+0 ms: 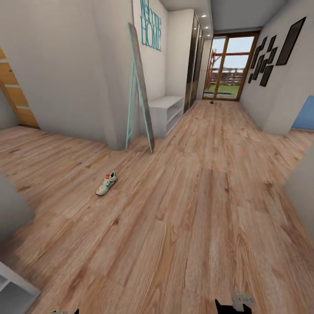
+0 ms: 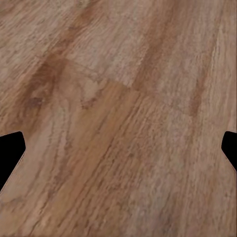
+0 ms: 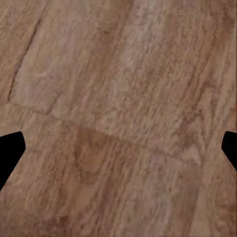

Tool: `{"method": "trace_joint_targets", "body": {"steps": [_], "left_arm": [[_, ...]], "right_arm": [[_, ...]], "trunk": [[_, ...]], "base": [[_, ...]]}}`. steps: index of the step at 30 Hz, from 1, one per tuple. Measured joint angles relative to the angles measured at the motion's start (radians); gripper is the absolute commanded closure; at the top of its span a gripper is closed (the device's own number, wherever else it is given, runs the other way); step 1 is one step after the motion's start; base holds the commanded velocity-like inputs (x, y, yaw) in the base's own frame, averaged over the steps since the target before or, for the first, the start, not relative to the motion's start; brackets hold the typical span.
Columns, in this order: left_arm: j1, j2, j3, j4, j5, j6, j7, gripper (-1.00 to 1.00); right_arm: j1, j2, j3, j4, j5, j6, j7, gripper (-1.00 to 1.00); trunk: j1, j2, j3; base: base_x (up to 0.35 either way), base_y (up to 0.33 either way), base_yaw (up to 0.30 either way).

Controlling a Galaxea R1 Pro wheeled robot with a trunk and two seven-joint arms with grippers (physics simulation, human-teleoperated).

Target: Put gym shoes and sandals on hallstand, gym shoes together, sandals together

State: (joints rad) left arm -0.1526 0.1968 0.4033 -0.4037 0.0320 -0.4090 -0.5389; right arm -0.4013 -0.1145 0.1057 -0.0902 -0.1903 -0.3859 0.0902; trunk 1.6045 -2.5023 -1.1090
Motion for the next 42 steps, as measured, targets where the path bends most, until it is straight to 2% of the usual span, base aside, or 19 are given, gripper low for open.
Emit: {"method": "trace_joint_targets", "body": {"steps": [22,42], "left_arm": [[0.000,0.000,0.000,0.001,0.000,0.000,0.000,-1.00],[0.000,0.000,0.000,0.001,0.000,0.000,0.000,-1.00]], "right_arm": [[0.000,0.001,0.000,0.000,0.000,0.001,0.002,-1.00],[0.000,0.000,0.000,0.000,0.000,0.001,0.002,-1.00]], "trunk": [[0.000,0.000,0.000],[0.000,0.000,0.006]], "base": [[0.334,-0.021,-0.013],[0.309,-0.135,-0.238]]}}
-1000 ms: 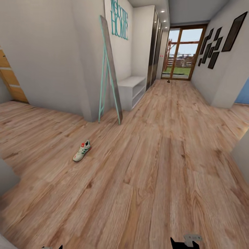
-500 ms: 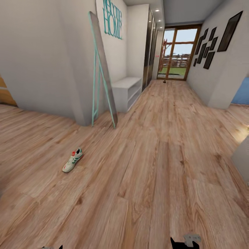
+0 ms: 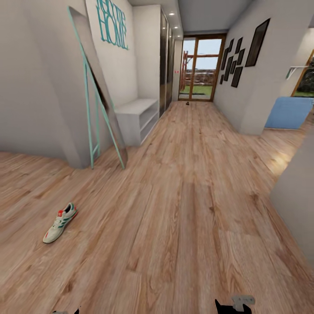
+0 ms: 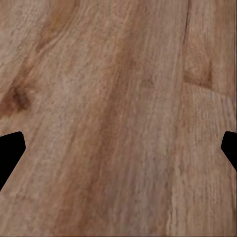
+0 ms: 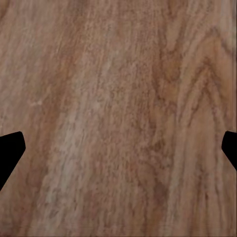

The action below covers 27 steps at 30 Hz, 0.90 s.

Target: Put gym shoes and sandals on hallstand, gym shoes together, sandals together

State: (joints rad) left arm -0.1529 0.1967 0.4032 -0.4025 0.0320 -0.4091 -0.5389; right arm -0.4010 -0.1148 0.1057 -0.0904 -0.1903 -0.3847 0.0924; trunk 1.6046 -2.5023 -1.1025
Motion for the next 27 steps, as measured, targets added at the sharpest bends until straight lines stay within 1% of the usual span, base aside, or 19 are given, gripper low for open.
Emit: {"method": "trace_joint_targets", "body": {"steps": [19,27], "left_arm": [[0.000,0.000,0.001,0.000,0.000,-0.001,0.003,-1.00],[0.000,0.000,0.000,-0.001,0.000,0.000,0.005,-1.00]], "right_arm": [[0.000,0.000,0.000,0.000,0.000,0.000,-0.001,-1.00],[0.000,0.000,0.000,0.001,0.001,0.000,0.000,-1.00]], "trunk": [[0.000,0.000,0.003],[0.000,0.000,0.003]], "base": [[0.335,-0.015,-0.254],[0.338,0.000,-0.048]]}}
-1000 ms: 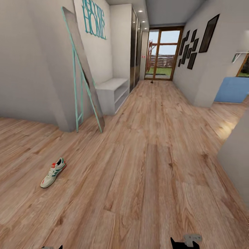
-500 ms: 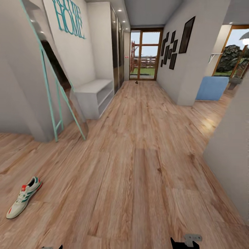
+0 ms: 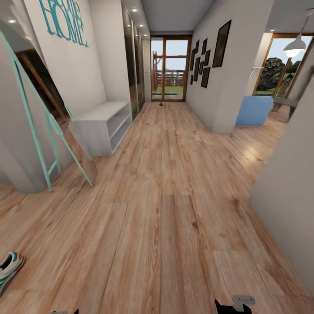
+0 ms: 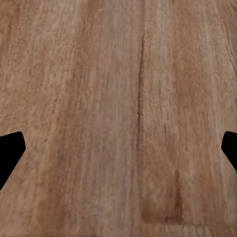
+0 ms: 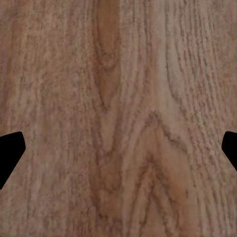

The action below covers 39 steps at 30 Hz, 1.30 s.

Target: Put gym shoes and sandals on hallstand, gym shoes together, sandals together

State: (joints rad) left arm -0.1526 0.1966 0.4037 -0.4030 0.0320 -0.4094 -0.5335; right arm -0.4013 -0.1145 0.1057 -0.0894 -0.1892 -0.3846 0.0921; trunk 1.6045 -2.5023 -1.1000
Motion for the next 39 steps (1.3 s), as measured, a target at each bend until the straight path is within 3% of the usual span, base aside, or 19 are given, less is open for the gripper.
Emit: {"method": "trace_joint_targets", "body": {"steps": [39], "left_arm": [[0.000,-0.003,0.000,0.000,0.000,-0.001,0.001,-1.00]], "right_arm": [[0.001,-0.003,0.002,0.033,0.003,-0.002,0.001,-1.00]], "trunk": [[0.000,0.000,0.000]], "base": [[0.338,0.000,-0.002]]}}
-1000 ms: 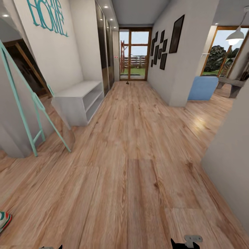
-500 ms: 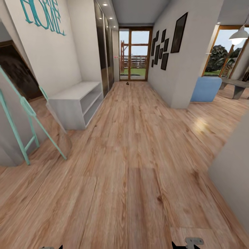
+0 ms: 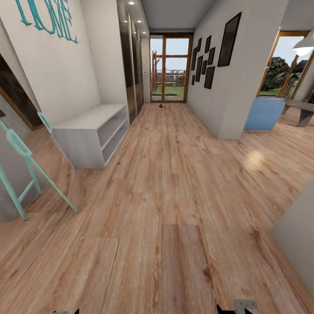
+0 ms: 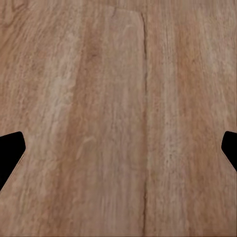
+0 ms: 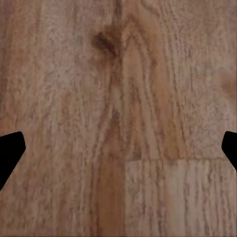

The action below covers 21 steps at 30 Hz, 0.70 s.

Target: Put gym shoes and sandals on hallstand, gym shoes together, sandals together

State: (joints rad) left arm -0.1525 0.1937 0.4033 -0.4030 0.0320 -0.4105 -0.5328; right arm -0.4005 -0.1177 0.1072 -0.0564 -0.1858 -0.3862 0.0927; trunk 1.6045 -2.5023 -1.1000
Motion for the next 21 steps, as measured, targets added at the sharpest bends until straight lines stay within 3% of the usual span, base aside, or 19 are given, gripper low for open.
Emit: {"method": "trace_joint_targets", "body": {"steps": [21], "left_arm": [[0.000,0.000,0.000,0.000,0.000,0.000,0.000,-1.00]], "right_arm": [[-0.001,0.004,0.000,-0.001,-0.003,-0.002,-0.002,-1.00]], "trunk": [[0.000,0.000,0.000]], "base": [[0.338,0.000,0.000]]}}
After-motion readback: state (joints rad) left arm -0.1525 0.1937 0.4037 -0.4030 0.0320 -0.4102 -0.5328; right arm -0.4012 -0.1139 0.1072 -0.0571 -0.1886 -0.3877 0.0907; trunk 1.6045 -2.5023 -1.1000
